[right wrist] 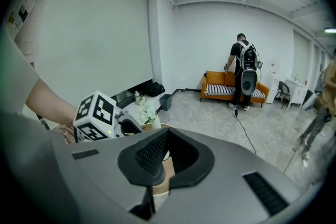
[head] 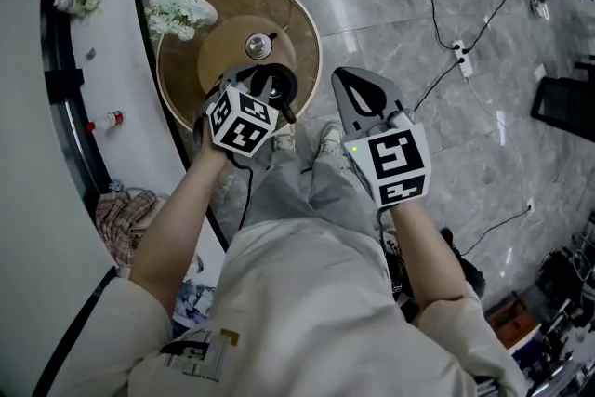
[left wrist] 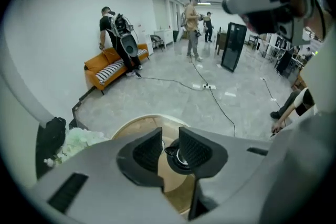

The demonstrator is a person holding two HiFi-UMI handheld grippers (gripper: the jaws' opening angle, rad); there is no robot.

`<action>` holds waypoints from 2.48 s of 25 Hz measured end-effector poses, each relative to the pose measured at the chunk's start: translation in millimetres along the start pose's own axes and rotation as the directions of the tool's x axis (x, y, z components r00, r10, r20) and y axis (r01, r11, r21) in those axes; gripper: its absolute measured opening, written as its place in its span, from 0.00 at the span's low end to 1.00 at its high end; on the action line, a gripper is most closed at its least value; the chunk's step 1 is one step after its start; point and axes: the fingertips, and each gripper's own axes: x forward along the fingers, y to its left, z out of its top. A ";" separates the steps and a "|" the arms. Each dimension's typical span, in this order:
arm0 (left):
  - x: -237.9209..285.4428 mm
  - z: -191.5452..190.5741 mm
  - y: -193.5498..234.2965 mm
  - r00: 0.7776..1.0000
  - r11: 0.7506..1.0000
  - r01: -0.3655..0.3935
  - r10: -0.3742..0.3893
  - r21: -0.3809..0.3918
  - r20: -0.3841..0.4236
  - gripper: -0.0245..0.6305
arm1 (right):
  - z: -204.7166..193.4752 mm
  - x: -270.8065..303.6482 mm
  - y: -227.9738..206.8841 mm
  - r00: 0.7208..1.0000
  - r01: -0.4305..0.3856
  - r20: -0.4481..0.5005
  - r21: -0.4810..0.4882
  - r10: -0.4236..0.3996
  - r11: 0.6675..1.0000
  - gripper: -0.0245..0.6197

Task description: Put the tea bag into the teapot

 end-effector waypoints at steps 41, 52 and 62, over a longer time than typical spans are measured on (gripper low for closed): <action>-436.5 255.2 23.7 0.487 0.908 -0.398 0.327 -0.127 0.810 0.05 | 271.9 -284.4 4.3 0.701 0.271 0.707 -0.151 -0.088 0.951 0.05; -415.1 245.9 4.1 0.508 0.911 -0.395 0.326 -0.120 0.797 0.05 | 236.7 -266.7 -2.2 0.753 0.240 0.654 -0.169 -0.073 0.956 0.05; -384.2 229.2 -6.9 0.590 0.919 -0.380 0.327 -0.103 0.738 0.05 | 216.6 -254.3 -5.2 0.775 0.194 0.630 -0.174 -0.042 0.966 0.05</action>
